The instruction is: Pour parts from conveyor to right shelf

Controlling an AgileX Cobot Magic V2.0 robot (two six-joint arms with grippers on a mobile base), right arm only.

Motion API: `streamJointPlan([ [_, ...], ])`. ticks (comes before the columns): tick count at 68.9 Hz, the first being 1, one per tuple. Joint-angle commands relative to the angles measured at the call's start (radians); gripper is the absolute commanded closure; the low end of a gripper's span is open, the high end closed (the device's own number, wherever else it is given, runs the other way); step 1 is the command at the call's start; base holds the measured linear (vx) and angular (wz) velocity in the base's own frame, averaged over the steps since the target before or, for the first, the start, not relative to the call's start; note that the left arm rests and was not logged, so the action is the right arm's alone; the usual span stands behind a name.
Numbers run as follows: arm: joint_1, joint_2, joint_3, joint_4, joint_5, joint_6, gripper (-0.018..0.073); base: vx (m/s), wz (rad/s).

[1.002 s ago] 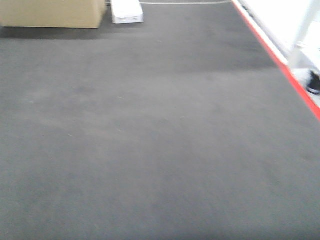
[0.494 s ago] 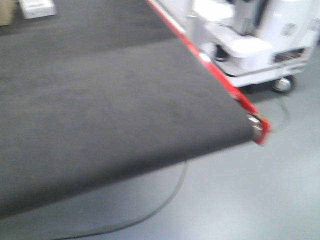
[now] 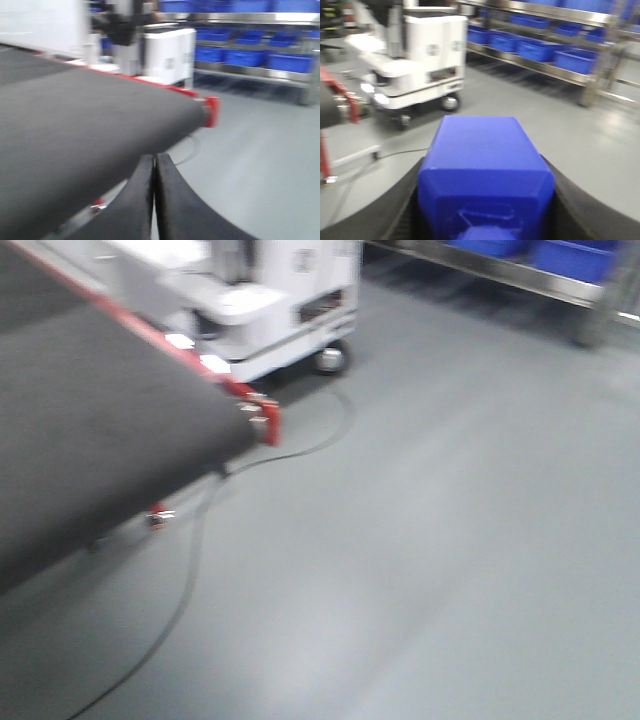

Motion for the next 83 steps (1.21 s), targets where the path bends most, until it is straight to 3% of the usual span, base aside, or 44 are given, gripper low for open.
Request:
streamJointPlan([
  [1, 0.0, 0.012, -0.026, -0.006, -0.074, -0.01, 0.0565, -0.25, -0.91],
  [46, 0.0, 0.012, -0.026, -0.007, -0.074, -0.01, 0.0565, -0.2, -0.76],
  [83, 0.0, 0.012, -0.026, -0.007, -0.074, -0.01, 0.0565, -0.11, -0.44],
])
